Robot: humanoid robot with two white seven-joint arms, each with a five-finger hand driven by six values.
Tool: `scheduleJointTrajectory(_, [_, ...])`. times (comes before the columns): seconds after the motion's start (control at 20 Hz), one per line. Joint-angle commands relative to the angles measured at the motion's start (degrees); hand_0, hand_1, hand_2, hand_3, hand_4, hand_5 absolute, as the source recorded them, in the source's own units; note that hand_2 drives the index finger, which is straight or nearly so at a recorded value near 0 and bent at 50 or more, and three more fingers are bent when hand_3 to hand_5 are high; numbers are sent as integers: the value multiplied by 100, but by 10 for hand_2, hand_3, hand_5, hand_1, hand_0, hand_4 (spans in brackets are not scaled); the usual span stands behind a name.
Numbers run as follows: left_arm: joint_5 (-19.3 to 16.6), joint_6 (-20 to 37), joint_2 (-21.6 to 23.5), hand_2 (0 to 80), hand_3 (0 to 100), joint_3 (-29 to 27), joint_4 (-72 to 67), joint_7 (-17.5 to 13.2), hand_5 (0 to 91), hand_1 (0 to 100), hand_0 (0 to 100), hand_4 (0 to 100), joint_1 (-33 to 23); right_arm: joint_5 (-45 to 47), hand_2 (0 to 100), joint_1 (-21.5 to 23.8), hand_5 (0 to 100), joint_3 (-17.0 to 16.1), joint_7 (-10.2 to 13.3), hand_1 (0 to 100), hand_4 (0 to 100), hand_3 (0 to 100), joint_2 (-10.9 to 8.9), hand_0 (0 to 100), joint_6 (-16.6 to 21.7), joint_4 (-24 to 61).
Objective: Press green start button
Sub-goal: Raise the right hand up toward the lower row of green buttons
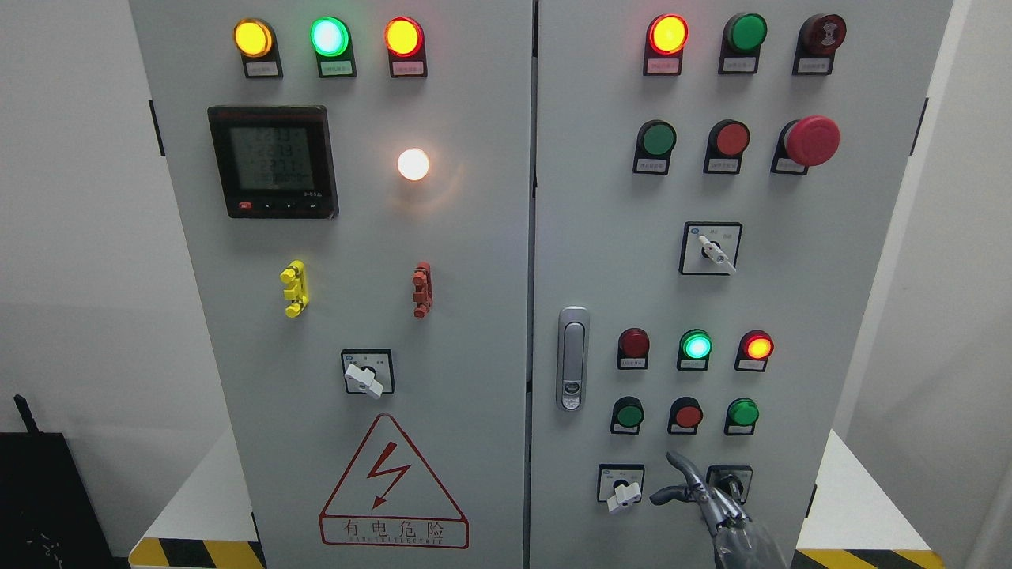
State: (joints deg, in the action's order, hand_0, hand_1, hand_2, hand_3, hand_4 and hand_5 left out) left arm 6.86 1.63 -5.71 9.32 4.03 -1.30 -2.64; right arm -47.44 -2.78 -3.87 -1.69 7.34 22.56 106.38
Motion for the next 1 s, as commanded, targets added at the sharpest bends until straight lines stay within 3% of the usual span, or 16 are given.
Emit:
scheduleJointTrajectory(0.0, [0, 4, 0, 0, 0, 0, 1, -1, 0, 556, 120, 0, 0, -582, 0, -170, 674, -96, 63, 142, 648, 702, 4, 37, 3, -99])
scheduleJointTrajectory(0.95, [0, 4, 0, 0, 0, 0, 1, -1, 0, 556, 120, 0, -9, -1118, 0, -856, 723, 97, 169, 130, 685, 748, 22, 63, -15, -1171])
